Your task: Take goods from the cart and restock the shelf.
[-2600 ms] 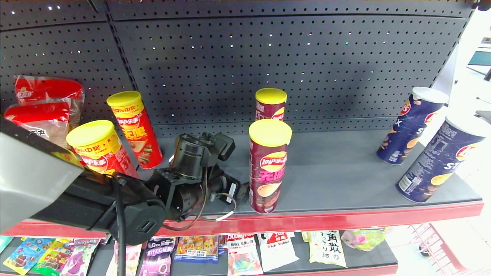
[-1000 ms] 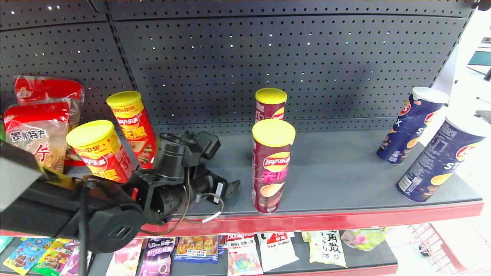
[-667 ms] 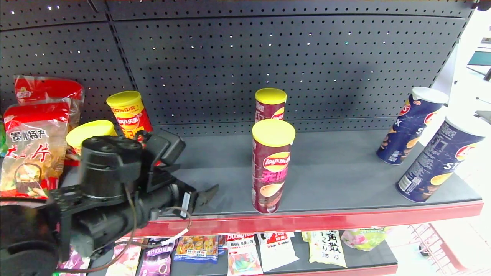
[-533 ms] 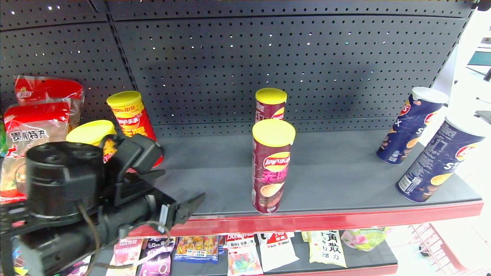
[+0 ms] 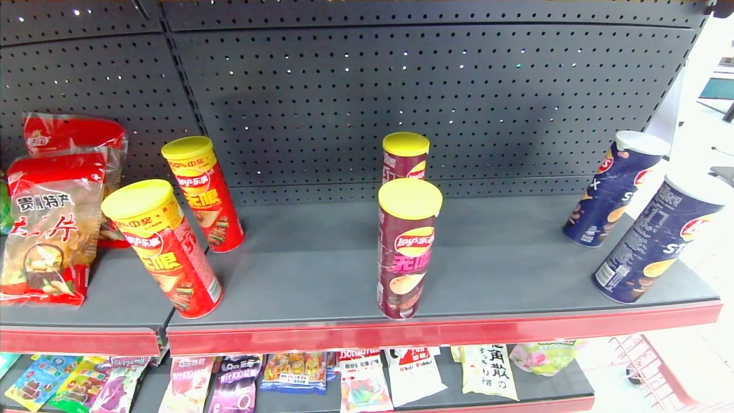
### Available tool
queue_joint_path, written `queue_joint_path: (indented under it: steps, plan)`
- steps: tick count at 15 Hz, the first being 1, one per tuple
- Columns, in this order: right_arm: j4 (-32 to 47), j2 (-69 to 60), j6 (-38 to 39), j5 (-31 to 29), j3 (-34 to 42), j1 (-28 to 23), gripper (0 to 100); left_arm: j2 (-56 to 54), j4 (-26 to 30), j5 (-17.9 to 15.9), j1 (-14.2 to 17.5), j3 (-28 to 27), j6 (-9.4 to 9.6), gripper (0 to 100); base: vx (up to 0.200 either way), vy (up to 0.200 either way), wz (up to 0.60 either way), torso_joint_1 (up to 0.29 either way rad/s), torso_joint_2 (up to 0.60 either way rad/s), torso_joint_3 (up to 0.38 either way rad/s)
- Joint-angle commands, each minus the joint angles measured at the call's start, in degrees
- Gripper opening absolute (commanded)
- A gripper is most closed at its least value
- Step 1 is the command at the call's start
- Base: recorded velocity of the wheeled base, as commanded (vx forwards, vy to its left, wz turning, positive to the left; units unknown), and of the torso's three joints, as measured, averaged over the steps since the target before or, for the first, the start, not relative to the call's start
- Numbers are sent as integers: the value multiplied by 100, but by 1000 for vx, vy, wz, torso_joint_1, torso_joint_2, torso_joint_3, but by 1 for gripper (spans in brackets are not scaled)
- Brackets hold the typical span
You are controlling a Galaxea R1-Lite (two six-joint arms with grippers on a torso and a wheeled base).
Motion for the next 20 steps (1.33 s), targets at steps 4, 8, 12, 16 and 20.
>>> queue_joint_path:
  steps: [4,8,12,16,20]
  plan:
    - [17,-855,-46,36,645,-1308,100,-2193,1016,707,2911,-8,-675,100,0,0,0,0,0,0]
    - [-62,-1971,-64,1512,1058,-1044,100,-2554,-601,-550,2999,994,-658,100,0,0,0,0,0,0]
    - [-1099,-2165,103,2128,1717,-1123,100,-2562,-3923,-840,3008,3288,-605,100,0,0,0,0,0,0]
    - [-1143,-2542,455,2717,1753,-1308,100,-2571,-3704,-980,3026,3270,-447,100,0,0,0,0,0,0]
    - [-1196,-2551,367,2163,1928,-1325,100,-2668,-3651,-1121,3149,3270,-324,100,0,0,0,0,0,0]
